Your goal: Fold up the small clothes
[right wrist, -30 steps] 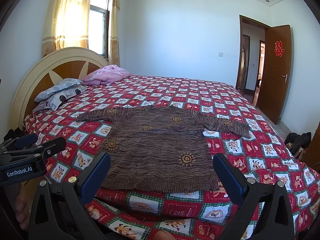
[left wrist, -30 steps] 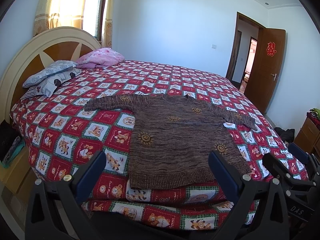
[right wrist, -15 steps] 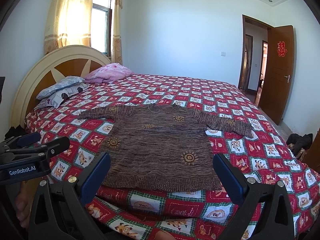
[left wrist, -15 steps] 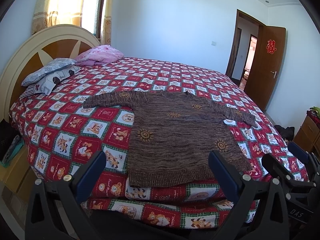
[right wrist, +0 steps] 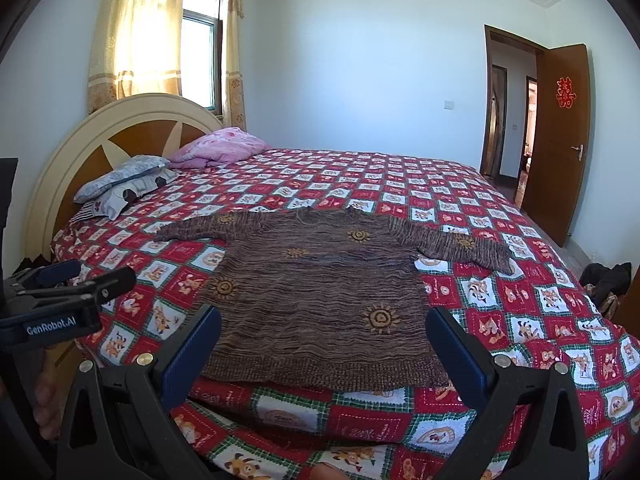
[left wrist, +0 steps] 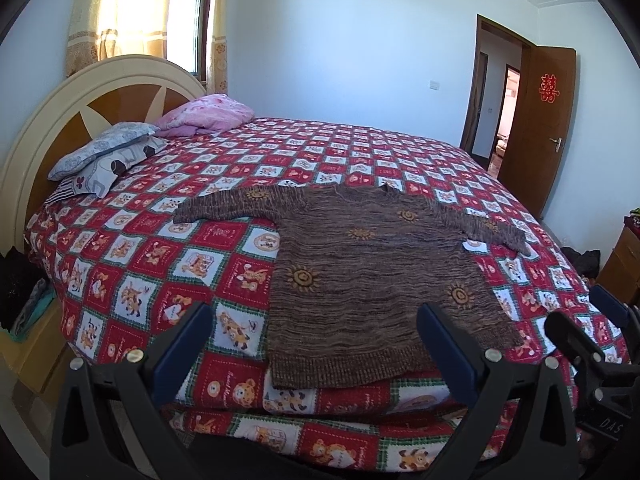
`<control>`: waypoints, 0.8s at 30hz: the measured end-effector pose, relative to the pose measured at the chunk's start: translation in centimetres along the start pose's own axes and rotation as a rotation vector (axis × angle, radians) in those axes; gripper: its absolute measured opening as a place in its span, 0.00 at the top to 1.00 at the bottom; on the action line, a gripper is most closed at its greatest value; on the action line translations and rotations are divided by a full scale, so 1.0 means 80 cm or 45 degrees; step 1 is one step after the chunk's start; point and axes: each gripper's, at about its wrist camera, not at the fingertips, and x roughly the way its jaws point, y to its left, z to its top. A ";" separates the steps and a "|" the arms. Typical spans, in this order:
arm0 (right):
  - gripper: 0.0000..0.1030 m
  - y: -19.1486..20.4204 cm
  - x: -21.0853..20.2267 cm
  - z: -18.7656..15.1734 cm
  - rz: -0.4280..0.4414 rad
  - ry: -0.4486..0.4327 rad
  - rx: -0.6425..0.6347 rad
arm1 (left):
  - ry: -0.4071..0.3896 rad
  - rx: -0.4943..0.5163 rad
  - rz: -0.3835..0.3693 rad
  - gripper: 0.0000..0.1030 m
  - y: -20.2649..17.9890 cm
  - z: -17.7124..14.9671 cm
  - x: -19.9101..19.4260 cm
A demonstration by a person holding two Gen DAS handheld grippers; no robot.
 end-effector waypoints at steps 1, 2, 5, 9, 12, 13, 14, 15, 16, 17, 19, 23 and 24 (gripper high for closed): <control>0.01 -0.002 0.004 -0.001 -0.002 0.005 0.003 | 0.005 -0.001 0.005 0.00 0.002 0.002 0.004; 0.01 -0.003 0.007 -0.002 -0.002 0.009 0.007 | 0.010 -0.002 0.008 0.00 0.003 0.003 0.009; 0.01 -0.010 0.022 -0.004 -0.019 0.024 0.008 | 0.018 0.008 0.031 0.00 0.006 0.008 0.022; 0.01 -0.020 0.046 -0.008 -0.051 0.064 0.002 | 0.034 0.057 0.045 0.00 0.000 0.013 0.047; 0.01 -0.037 0.065 -0.012 -0.082 0.109 0.022 | 0.058 0.069 0.035 0.00 -0.001 0.016 0.069; 0.01 -0.043 0.071 -0.012 -0.090 0.119 0.032 | 0.065 0.069 0.036 0.00 -0.002 0.017 0.074; 0.01 -0.052 0.079 -0.013 -0.100 0.133 0.048 | 0.075 0.071 0.033 0.00 -0.003 0.019 0.084; 0.01 -0.057 0.083 -0.013 -0.103 0.137 0.059 | 0.079 0.077 0.034 0.00 -0.004 0.022 0.094; 0.01 -0.066 0.091 -0.013 -0.102 0.143 0.077 | 0.080 0.086 0.042 0.00 -0.008 0.023 0.099; 0.01 -0.074 0.099 -0.014 -0.101 0.154 0.088 | 0.086 0.097 0.054 0.00 -0.011 0.025 0.109; 0.01 -0.084 0.115 -0.013 -0.117 0.181 0.093 | 0.089 0.103 0.047 0.00 -0.015 0.029 0.126; 0.01 -0.107 0.154 -0.014 -0.181 0.236 0.081 | 0.102 0.120 0.047 0.00 -0.023 0.034 0.156; 0.01 -0.113 0.164 -0.013 -0.199 0.255 0.075 | 0.109 0.122 0.037 0.00 -0.024 0.037 0.164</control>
